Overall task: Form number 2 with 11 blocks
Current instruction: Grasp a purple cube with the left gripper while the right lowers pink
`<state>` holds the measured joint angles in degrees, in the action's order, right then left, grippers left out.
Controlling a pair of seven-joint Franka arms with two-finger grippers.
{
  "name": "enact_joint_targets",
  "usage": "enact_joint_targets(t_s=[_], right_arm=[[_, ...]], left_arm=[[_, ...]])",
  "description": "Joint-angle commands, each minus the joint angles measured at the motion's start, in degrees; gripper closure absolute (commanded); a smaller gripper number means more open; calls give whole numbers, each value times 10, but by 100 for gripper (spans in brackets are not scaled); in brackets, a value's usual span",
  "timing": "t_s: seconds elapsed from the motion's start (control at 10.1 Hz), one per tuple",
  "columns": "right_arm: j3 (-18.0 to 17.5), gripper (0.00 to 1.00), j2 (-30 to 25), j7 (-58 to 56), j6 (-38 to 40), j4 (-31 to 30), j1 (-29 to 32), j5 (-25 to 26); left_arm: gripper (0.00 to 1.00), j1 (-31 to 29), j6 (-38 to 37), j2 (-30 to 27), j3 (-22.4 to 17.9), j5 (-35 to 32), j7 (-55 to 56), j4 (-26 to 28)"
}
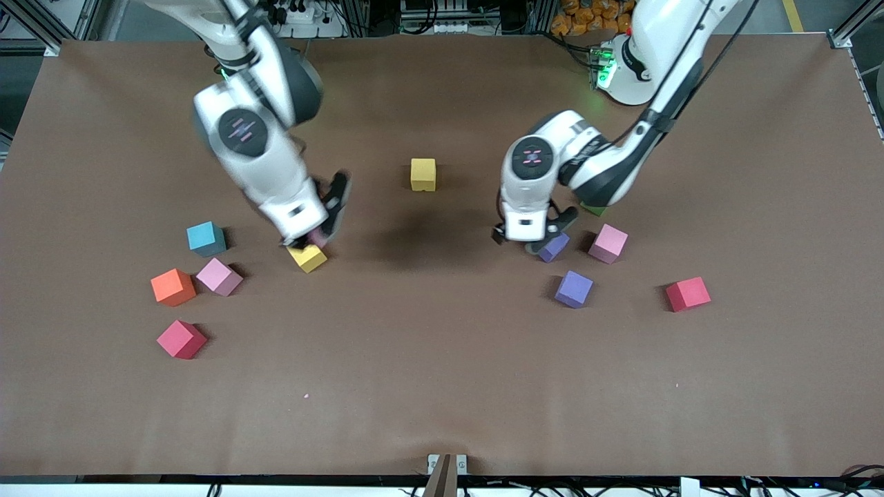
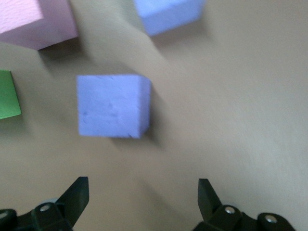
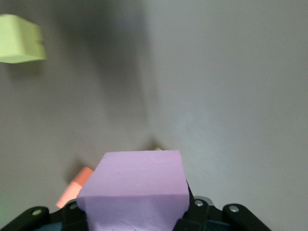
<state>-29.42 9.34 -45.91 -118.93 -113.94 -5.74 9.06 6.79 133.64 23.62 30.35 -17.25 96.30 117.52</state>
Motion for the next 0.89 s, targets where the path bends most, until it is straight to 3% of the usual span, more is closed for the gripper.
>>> enact_joint_targets(t_s=[0.0,0.5,0.79], right_arm=[[-2,74,-64,-5,-73,-127,-63,-13],[-5,74,-29,84,-154,-189,-175,-26],[-5,74,31,129,-202,-196,-181,-20]], left_arm=[[0,-46,60,-78,4,12,58,100],[0,-109,130,-24,1,-37,65,90],[0,-107,138,23,1,-52,65,75]])
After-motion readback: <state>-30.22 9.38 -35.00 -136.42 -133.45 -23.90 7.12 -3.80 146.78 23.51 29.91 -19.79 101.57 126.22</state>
